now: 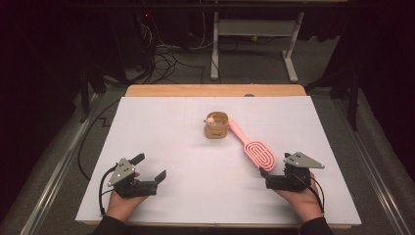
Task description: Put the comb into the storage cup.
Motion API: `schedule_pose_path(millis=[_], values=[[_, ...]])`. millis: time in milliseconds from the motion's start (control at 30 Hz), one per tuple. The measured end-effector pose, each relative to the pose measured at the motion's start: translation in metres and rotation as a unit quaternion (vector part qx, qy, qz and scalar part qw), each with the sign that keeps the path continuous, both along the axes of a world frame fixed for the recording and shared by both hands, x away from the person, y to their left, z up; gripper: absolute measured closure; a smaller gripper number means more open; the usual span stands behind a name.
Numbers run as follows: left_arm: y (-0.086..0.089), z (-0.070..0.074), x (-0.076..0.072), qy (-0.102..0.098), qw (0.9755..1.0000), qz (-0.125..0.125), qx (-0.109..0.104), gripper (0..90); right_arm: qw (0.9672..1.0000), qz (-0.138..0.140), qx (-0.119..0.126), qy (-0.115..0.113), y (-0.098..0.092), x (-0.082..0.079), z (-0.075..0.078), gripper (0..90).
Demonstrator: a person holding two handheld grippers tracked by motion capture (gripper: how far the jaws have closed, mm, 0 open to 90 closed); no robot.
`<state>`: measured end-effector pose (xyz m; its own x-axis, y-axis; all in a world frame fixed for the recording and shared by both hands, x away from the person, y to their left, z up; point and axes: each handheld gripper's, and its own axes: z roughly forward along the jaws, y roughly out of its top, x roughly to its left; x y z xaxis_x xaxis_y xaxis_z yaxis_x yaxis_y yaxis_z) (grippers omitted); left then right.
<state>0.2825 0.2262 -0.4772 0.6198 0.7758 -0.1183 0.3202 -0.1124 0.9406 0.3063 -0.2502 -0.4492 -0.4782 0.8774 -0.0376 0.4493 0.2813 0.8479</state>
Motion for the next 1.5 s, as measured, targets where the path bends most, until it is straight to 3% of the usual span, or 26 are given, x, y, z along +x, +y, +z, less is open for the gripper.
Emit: schedule_pose_path(millis=[200,900,1167,1500], values=[[0.001,0.0,0.0,0.0,1.0,0.002,-0.002,0.0,1.0,0.0,0.005,0.002,0.003,0.011,0.003,0.1],[0.001,-0.001,0.001,0.0,1.0,0.001,-0.003,0.0,0.9987,0.015,-0.03,0.039,0.024,0.048,0.0,0.2],[0.001,-0.001,0.001,-0.001,1.0,0.001,-0.002,0.0,0.9969,0.024,-0.039,0.064,0.03,0.055,-0.004,2.2],[0.001,-0.001,0.001,-0.002,1.0,0.001,-0.003,0.0,0.9954,0.03,-0.051,0.075,0.033,0.059,-0.008,8.4]])
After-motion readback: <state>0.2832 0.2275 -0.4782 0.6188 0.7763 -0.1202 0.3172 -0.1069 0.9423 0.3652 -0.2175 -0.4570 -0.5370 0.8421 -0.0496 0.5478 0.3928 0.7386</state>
